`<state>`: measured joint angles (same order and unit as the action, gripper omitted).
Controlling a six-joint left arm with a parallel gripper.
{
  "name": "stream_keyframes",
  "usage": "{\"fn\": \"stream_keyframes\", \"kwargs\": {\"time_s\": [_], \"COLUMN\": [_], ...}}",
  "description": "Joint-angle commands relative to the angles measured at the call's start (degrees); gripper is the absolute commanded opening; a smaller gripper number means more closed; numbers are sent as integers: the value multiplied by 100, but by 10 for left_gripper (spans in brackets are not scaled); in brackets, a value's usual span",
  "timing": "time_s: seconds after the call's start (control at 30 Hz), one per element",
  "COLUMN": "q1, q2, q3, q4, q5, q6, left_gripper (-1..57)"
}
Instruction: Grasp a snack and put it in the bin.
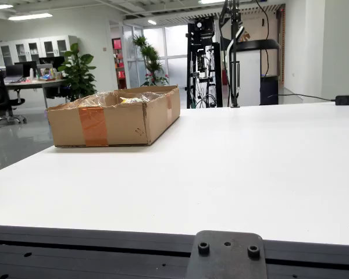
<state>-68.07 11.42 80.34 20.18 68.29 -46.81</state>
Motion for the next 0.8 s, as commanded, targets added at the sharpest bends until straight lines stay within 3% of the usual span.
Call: {"fn": "stream_keyframes", "kwargs": {"time_s": [0.03, 0.3, 0.8], "q1": [-299, -653, -607], "q2": [32, 53, -117], "q3": [178, 283, 297], "q4": [-265, -667, -1280], "q5": [-325, -642, -571], "q6": [120, 560, 1923], "left_gripper": [-2, -2, -1]}}
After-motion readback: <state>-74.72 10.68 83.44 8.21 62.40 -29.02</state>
